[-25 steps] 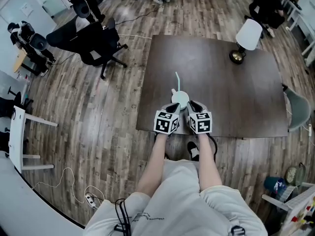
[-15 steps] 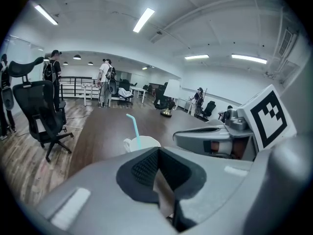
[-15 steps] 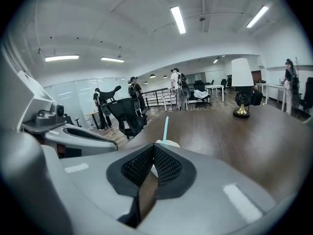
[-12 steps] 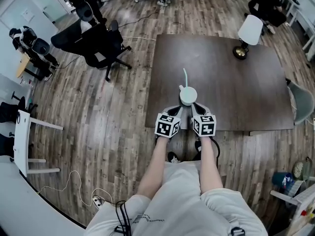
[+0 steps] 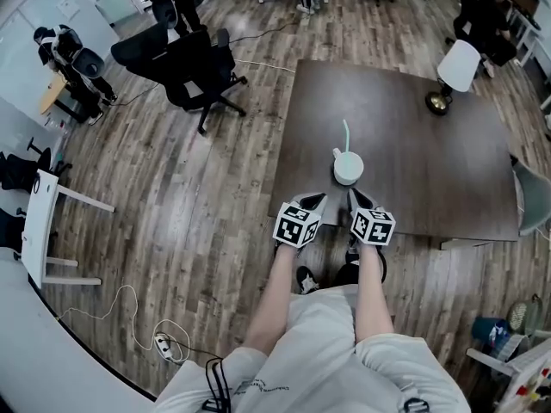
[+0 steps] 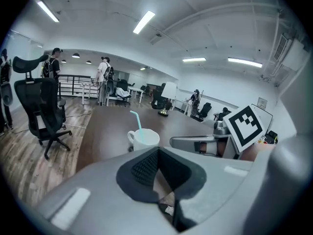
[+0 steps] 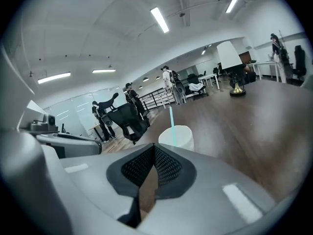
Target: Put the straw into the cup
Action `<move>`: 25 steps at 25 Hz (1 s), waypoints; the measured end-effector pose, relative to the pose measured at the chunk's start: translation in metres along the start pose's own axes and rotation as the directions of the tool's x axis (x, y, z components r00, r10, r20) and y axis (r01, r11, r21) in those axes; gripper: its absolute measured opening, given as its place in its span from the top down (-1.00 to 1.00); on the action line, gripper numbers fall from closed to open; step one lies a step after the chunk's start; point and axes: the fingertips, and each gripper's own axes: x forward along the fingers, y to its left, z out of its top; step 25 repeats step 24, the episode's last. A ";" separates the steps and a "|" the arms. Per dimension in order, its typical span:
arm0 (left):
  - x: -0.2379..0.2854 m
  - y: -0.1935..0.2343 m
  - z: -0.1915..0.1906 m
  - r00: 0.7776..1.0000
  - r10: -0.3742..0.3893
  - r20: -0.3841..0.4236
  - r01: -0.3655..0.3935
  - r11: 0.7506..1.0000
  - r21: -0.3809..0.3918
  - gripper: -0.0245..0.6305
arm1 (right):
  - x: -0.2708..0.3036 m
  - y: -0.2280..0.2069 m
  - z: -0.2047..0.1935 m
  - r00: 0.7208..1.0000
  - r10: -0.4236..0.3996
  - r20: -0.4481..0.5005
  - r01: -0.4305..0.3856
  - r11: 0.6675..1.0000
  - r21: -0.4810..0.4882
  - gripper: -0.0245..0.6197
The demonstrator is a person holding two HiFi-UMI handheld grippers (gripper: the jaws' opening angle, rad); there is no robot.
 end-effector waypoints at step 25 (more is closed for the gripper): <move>-0.011 -0.005 -0.002 0.999 -0.016 0.034 0.016 1.000 0.009 0.92 | -0.008 0.016 0.004 0.999 0.034 -0.023 -0.037 0.994 -0.100 0.85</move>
